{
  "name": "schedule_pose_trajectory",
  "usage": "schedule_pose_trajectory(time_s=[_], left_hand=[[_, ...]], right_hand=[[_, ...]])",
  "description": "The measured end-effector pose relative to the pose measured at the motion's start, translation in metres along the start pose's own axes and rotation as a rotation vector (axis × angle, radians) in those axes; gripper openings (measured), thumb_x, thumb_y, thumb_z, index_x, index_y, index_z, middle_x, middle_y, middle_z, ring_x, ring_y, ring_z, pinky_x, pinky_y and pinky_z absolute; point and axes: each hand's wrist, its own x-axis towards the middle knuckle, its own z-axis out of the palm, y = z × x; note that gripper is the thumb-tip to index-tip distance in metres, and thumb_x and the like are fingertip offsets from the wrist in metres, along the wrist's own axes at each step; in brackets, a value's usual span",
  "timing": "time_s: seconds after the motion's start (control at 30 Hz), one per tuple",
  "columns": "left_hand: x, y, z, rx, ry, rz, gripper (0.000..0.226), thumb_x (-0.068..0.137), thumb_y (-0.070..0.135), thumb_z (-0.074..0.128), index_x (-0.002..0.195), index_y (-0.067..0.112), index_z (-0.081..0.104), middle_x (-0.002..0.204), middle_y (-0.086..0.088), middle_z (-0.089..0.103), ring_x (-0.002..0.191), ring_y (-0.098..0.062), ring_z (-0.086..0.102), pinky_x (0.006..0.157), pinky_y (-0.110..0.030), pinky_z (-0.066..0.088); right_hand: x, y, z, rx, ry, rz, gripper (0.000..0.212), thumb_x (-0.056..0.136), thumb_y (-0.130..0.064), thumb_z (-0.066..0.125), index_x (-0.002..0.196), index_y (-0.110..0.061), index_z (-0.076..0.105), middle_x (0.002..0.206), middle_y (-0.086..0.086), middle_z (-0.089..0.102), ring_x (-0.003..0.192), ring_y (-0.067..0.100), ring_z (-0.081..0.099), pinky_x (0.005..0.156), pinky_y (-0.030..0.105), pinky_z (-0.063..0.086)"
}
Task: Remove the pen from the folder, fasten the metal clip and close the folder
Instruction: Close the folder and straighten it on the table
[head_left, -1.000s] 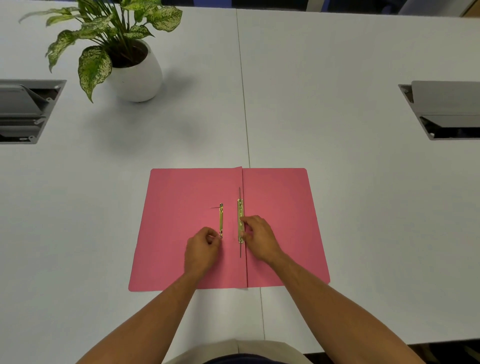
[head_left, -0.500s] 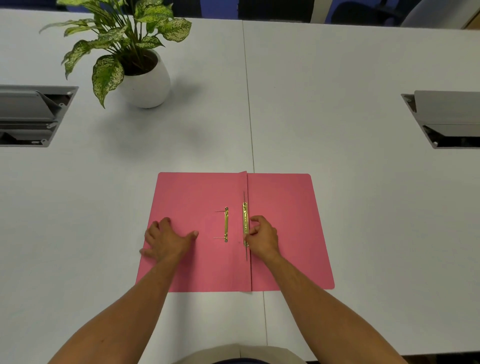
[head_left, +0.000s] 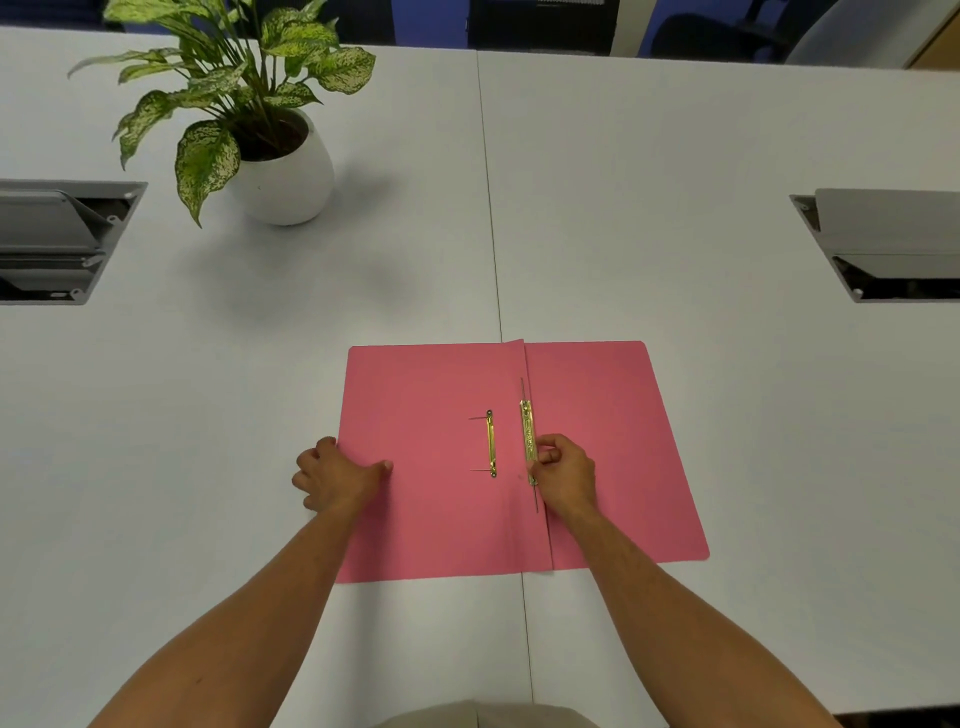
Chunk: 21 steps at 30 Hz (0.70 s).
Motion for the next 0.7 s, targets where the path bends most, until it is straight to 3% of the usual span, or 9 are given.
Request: schedule_pose_trajectory(time_s=[0.1,0.23,0.4,0.53,0.7], left_hand=[[0.007,0.008,-0.006,-0.071,-0.033,-0.011,0.089,0.067,0.041,0.084,0.138,0.010,0.041,0.139,-0.018,0.045,0.131,-0.039,0.041,0.101,-0.054,0.041],[0.008,0.017,-0.017,-0.151,-0.079,0.015,0.056,0.075,0.040,0.075,0.117,0.008,0.058,0.115,-0.015,0.068,0.101,-0.038,0.064,0.090,-0.047,0.053],[-0.009,0.041,-0.039,-0.098,0.068,0.200,0.021,0.082,0.026,0.058,0.095,0.011,0.063,0.088,-0.008,0.066,0.079,-0.033,0.059,0.075,-0.038,0.046],[-0.009,0.055,-0.069,-0.144,0.116,0.294,0.020,0.079,0.028,0.057,0.081,0.011,0.068,0.075,-0.010,0.068,0.074,-0.034,0.062,0.071,-0.037,0.047],[-0.011,0.061,-0.097,-0.259,0.114,0.433,0.024,0.079,0.022,0.058,0.067,0.002,0.062,0.061,-0.012,0.060,0.058,-0.028,0.053,0.061,-0.033,0.046]], right_hand=[[0.004,0.003,-0.005,0.000,0.017,-0.011,0.030,0.078,0.004,0.065,0.098,-0.018,0.068,0.069,-0.004,0.065,0.062,0.012,0.063,0.063,0.025,0.055],[0.006,0.006,-0.008,0.016,-0.005,-0.007,0.028,0.080,0.004,0.064,0.100,-0.016,0.067,0.068,-0.004,0.065,0.062,0.009,0.063,0.059,0.018,0.050],[0.007,0.000,-0.009,-0.005,-0.016,-0.009,0.035,0.080,0.013,0.054,0.105,-0.011,0.064,0.063,-0.006,0.054,0.057,0.005,0.055,0.052,0.011,0.047],[0.007,-0.005,-0.003,-0.027,-0.071,-0.024,0.037,0.081,0.014,0.052,0.109,-0.007,0.063,0.064,-0.007,0.055,0.057,0.003,0.056,0.052,0.010,0.050],[0.001,-0.021,0.022,-0.022,-0.170,-0.067,0.039,0.082,0.014,0.051,0.113,-0.007,0.062,0.066,-0.009,0.055,0.062,0.003,0.056,0.069,0.025,0.059]])
